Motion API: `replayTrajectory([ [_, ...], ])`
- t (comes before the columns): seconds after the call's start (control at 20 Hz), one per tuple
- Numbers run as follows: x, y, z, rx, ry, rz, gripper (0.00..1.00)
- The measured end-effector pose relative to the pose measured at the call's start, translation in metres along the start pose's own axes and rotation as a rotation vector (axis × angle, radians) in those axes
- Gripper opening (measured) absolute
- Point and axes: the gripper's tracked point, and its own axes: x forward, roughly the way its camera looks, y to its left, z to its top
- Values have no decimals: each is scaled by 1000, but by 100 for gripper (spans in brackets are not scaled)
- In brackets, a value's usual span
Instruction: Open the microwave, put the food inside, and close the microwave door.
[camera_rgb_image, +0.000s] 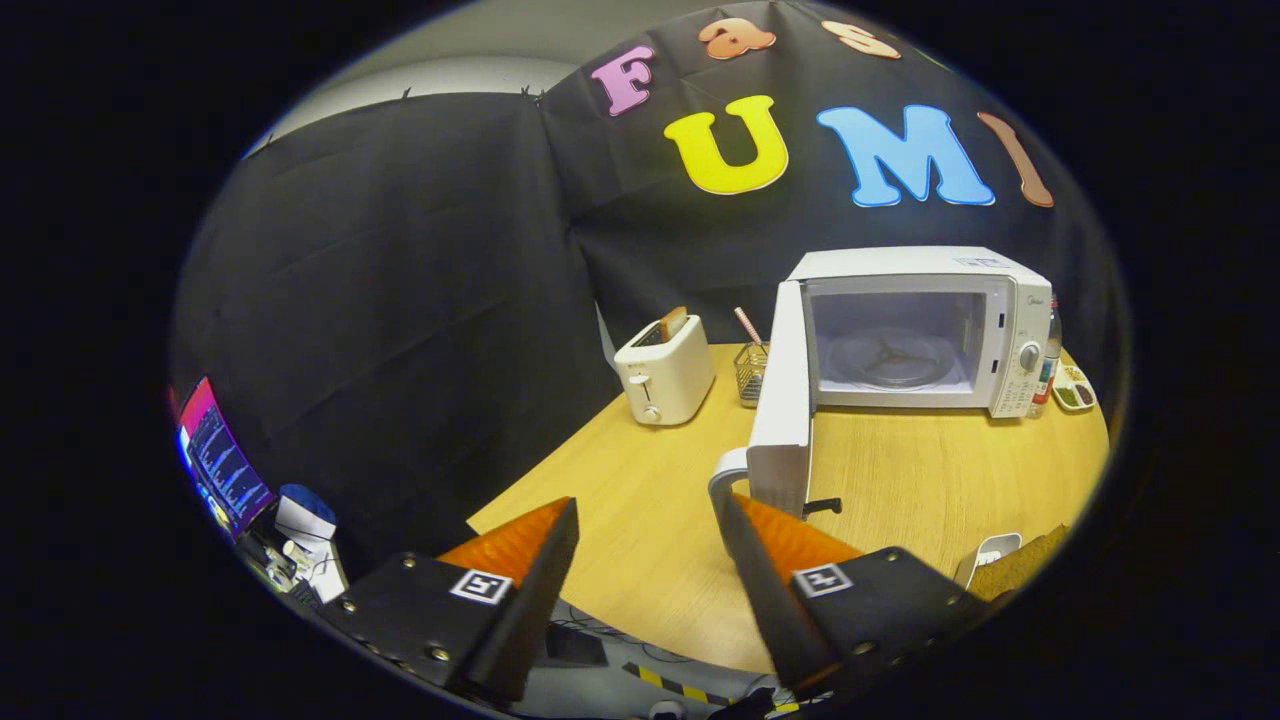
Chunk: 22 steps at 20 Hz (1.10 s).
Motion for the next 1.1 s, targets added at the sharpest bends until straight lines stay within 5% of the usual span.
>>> replayTrajectory([
  [0.05,-10,-3,7,5,-6,-1,99],
  [0.8,-117,-193,50,316,-59,-157,98],
  [1.1,-131,-264,20,438,37,-182,97],
])
